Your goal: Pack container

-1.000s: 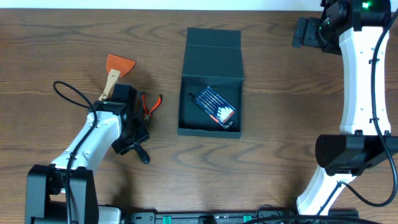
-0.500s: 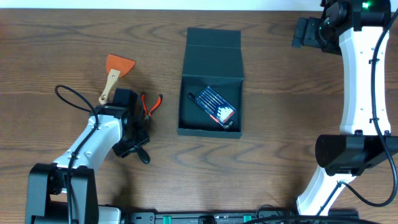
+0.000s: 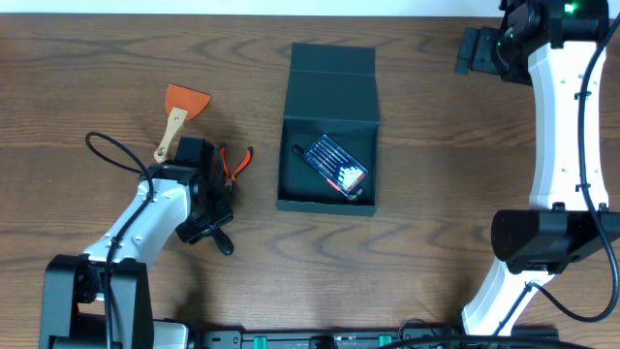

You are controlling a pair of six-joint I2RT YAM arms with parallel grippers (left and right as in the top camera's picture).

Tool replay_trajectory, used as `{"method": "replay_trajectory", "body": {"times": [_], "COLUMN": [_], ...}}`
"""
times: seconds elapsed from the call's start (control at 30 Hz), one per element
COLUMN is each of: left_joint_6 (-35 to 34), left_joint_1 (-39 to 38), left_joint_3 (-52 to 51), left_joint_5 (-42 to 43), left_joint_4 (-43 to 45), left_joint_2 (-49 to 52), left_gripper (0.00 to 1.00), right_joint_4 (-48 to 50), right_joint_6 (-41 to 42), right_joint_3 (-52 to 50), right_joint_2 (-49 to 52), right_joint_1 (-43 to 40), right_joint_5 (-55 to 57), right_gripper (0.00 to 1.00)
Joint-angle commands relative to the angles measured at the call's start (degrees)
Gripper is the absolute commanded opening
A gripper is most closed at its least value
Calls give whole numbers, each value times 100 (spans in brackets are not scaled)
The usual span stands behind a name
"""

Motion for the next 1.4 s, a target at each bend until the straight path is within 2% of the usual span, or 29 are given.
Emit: {"method": "replay_trajectory", "body": {"times": [0.0, 0.5, 0.67, 0.8, 0.87, 0.93, 1.37], "left_joint_6": [-50, -46, -46, -46, -46, -46, -46], "left_joint_1": [-20, -20, -20, -20, -20, -20, -20], "left_joint_3": [-140, -372, -372, -372, -372, -372, -369], "left_joint_5": [-68, -66, -61, -59, -42, -39, -39], "left_joint_4": [59, 275, 271, 271, 273, 273, 273], "left_joint_2": [114, 125, 125, 125, 125, 125, 125], "left_gripper": [48, 47, 36, 34, 23, 6, 6], "right_joint_4": [0, 0, 0, 0, 0, 0, 0], "right_joint_6": [107, 107, 107, 107, 107, 107, 107], "right_joint_3": [109, 109, 109, 109, 109, 109, 109], "right_joint_2": [0, 0, 0, 0, 0, 0, 0], "right_joint_1": [17, 17, 17, 15, 17, 17, 17], "right_joint_5": [0, 0, 0, 0, 0, 0, 0], "right_gripper": [99, 99, 99, 99, 99, 99, 99]}}
